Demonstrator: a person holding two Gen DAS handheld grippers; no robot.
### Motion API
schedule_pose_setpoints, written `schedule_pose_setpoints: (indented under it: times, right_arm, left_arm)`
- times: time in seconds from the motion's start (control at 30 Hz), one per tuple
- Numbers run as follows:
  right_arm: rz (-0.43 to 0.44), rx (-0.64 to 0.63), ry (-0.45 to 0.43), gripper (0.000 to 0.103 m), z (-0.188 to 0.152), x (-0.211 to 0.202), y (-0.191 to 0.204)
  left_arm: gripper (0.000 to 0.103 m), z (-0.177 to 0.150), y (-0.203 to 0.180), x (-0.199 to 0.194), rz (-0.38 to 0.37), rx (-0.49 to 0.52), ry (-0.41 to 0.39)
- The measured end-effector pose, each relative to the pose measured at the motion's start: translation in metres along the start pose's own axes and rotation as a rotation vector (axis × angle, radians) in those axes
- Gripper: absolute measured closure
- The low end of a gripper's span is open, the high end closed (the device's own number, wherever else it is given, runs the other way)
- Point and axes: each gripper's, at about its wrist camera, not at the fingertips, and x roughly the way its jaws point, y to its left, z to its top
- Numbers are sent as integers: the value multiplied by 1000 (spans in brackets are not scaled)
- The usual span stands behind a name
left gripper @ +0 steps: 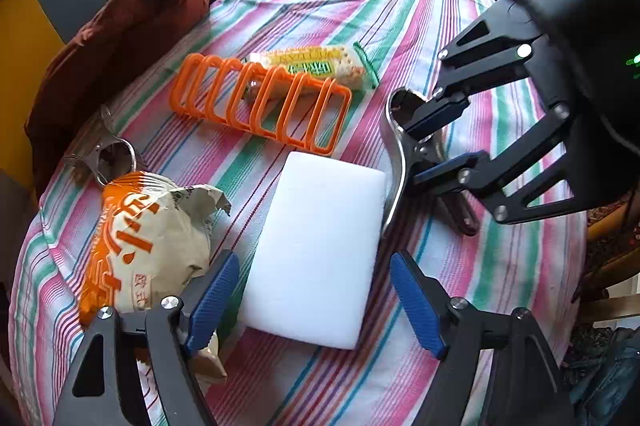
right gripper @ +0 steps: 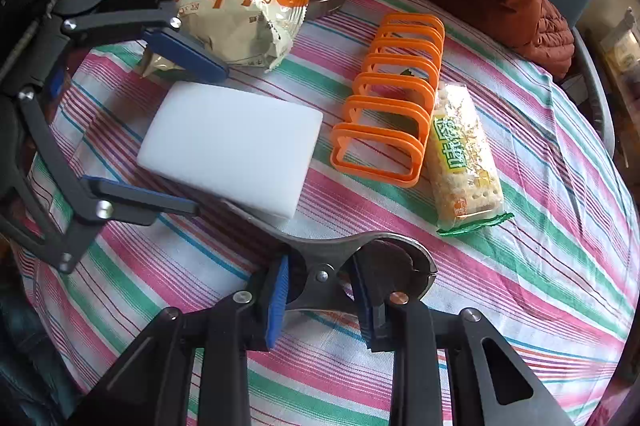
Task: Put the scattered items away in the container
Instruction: 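Grasp the white sponge with the left tool while the right tool grasps the silver clip, then carry the white sponge and silver clip over the gold tray with both tools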
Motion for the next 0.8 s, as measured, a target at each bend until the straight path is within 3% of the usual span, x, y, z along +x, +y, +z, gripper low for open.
schedule_pose_setpoints:
  times: [0.13,0.47,0.8]
  right_arm:
    - [-1,-3,-2,73,-1,-1,2]
    - [-22,-31,-23,74,-4,-5,12]
    - [19,-6,-35,76,-4,-11,22]
  left_arm:
    - [38,-1,-1,2,0,-22,-4]
    - [44,-17,6,-10,26,-237,-52]
    - [44,-93,-20,-43,56,-474,-87]
